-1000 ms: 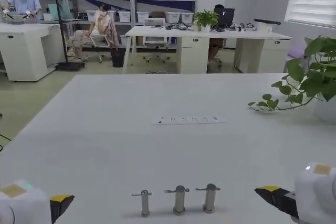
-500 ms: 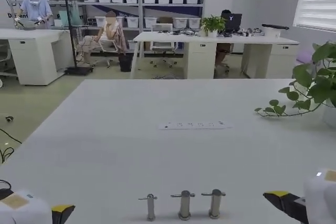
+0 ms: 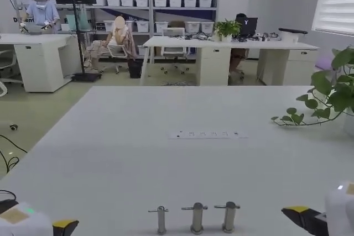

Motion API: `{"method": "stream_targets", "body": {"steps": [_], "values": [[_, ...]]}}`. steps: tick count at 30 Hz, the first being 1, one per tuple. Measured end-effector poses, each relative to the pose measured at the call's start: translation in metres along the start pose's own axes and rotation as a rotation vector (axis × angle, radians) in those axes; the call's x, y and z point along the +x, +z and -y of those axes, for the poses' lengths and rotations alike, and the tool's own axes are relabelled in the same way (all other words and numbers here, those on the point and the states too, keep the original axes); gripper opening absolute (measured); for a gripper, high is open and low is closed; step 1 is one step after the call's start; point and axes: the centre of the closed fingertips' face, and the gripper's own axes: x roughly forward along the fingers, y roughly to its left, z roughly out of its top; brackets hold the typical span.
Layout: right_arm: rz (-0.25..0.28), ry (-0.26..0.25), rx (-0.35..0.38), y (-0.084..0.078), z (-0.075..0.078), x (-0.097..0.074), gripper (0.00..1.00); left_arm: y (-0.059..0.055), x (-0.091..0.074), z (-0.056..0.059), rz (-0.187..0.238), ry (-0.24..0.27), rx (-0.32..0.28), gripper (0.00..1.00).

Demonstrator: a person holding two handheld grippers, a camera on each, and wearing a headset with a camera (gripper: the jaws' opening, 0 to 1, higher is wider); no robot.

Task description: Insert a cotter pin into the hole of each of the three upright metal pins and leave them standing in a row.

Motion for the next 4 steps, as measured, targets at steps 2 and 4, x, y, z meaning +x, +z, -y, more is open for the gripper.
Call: {"method": "stream_targets", "body": {"steps": [2,4], "values": [[0.004,-0.005,-0.005,-0.0008,0.0,-0.0007,0.95,0.0004,0.0001,0.0004,0.002,-0.003,-0.002,0.93],[0.004,-0.003,0.001,-0.0016,-0.0009,-0.0016,0.95,0.0004,0.0004,0.0008,0.002,-0.004,-0.003,0.93]]}}
